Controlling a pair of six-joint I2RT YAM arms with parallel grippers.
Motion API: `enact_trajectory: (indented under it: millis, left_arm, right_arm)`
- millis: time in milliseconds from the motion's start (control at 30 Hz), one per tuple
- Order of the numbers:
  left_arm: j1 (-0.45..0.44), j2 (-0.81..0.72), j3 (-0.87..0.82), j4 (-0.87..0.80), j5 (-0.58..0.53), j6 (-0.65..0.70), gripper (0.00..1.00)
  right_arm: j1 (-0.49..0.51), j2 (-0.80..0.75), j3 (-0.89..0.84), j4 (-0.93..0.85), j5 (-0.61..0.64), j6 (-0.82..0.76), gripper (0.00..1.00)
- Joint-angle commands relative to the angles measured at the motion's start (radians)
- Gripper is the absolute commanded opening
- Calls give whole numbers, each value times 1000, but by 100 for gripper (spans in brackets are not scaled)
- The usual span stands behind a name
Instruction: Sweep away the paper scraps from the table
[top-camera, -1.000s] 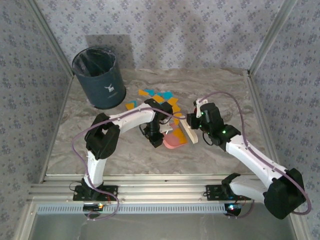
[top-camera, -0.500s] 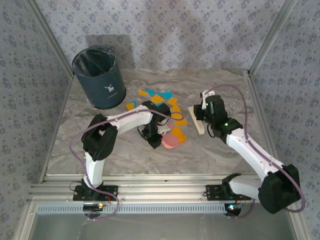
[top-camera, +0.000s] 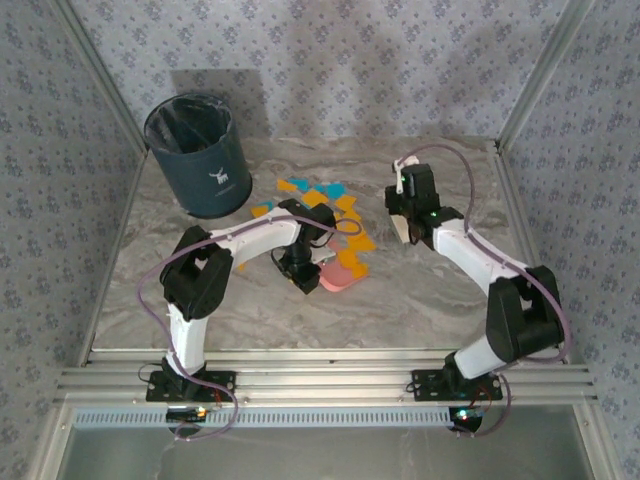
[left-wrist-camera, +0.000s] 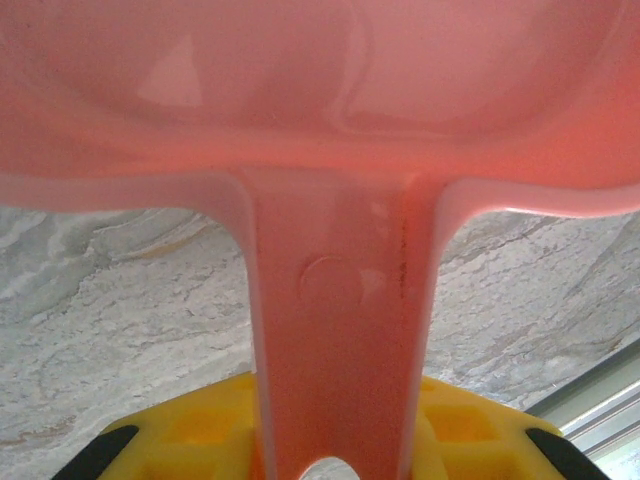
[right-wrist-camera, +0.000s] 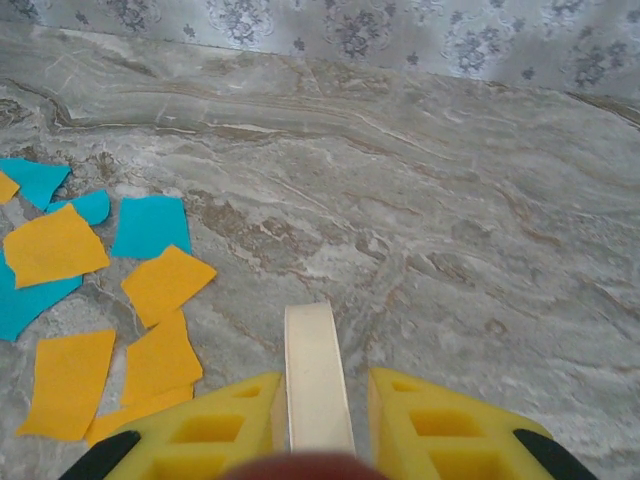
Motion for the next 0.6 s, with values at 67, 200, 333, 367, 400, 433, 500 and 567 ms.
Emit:
enact_trajectory:
  millis: [67, 200, 333, 367, 400, 433, 500, 567]
  left_arm:
    - [13, -38, -20, -33, -7, -18, 0]
    - [19, -38, -27, -30, -1, -14, 0]
    - [20, -36, -27, -27, 3, -12, 0]
    - [21, -37, -27, -25, 3, -12, 0]
    - [21, -36, -27, -25, 5, -10, 0]
    - [19, -35, -28, -24, 10, -8, 0]
    - [21, -35, -28, -20, 13, -6, 0]
    - [21, -32, -28, -20, 19, -5, 0]
  right_arm:
    - [37, 68, 90, 13, -64, -72, 0]
    - [70, 97, 113, -12, -104, -112, 0]
    - [92, 105, 116, -40, -142, -136, 0]
    - [94, 104, 114, -49, -149, -138, 0]
    - [99, 101, 110, -57, -161, -141, 0]
    - [103, 98, 107, -64, -173, -143, 0]
    - [112, 89, 98, -76, -194, -143, 0]
    - [121, 78, 86, -84, -215, -143, 0]
